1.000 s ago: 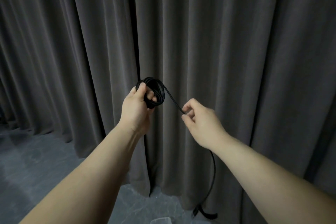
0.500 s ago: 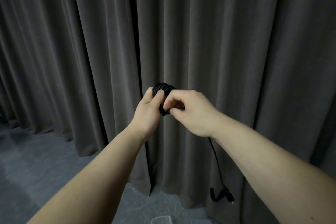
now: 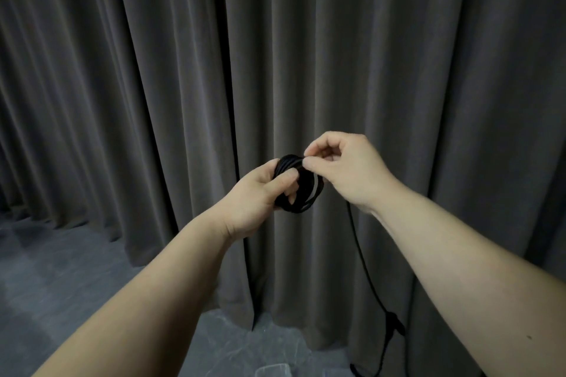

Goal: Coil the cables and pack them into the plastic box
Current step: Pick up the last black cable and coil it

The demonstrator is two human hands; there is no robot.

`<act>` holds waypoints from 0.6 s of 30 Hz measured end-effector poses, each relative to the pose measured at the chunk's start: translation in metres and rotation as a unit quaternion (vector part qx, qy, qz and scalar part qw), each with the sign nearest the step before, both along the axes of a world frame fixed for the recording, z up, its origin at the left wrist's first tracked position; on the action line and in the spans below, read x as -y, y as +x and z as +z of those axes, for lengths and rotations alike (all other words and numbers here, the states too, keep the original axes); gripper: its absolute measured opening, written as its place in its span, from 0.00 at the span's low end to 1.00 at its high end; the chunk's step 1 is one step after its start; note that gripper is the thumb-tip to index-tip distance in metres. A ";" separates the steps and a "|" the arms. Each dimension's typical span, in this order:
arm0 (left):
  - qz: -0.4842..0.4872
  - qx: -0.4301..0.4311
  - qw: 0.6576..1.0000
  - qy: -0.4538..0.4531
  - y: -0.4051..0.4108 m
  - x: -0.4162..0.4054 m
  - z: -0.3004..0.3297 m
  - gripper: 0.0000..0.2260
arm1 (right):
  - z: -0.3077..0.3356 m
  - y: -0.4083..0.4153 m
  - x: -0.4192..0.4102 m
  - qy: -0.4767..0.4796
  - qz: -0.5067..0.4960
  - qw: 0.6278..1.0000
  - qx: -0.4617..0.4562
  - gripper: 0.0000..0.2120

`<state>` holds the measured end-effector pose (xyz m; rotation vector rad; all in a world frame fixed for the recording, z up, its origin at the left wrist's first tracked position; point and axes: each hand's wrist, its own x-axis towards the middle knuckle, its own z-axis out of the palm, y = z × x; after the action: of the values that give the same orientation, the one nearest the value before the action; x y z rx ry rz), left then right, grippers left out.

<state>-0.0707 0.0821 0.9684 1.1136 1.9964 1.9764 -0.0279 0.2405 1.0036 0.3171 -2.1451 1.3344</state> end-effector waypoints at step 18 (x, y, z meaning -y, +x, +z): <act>0.062 0.101 0.975 0.186 -0.006 -0.011 0.006 0.07 | -0.035 -0.016 -0.023 -0.041 -0.088 0.993 0.064 0.08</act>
<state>-0.0765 0.0926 0.9741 0.8170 1.6744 2.4887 -0.0444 0.2633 0.9683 0.0090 -2.1576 1.3684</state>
